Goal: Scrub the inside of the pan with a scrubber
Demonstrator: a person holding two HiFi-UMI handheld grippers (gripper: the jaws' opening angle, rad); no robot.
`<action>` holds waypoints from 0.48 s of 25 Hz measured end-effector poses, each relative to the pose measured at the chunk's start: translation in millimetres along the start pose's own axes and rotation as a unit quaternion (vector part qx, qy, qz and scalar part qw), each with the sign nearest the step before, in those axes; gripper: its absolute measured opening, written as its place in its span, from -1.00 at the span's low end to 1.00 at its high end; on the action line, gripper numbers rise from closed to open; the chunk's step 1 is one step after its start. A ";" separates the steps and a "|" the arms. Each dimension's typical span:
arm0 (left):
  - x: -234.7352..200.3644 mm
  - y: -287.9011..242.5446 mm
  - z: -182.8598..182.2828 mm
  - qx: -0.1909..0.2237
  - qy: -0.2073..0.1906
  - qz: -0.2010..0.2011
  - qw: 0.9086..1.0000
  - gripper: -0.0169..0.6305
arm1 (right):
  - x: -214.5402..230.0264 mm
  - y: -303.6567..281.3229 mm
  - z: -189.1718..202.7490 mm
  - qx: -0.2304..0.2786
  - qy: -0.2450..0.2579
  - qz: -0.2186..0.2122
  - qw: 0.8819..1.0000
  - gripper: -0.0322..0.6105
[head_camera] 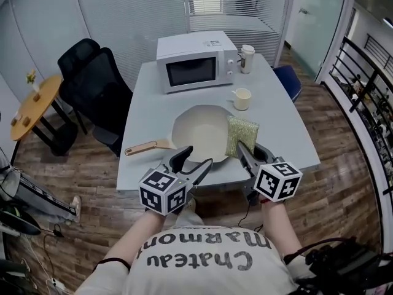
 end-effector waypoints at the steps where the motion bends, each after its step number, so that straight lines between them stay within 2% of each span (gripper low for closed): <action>1: 1.8 0.0 -1.0 0.002 0.001 0.001 1.000 -0.02 | 0.5 1.2 1.7 -0.002 -0.002 0.001 1.000 -0.73; 5: 11.5 1.7 -4.8 0.010 0.003 0.018 1.000 -0.12 | 6.0 6.8 5.6 -0.010 -0.001 0.018 1.000 -0.73; 12: 14.5 4.0 0.7 0.011 0.005 0.014 1.000 -0.12 | 7.0 12.0 17.0 -0.025 0.006 0.037 0.999 -0.73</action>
Point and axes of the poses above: the fingertips, and each gripper's own axes: y backward along the fingers, x to its right, z out of its underside, the point moved 4 cm from there along y, backward along the fingers, and after that the axes turned 12 degrees about -x, right-handed, at the moved point
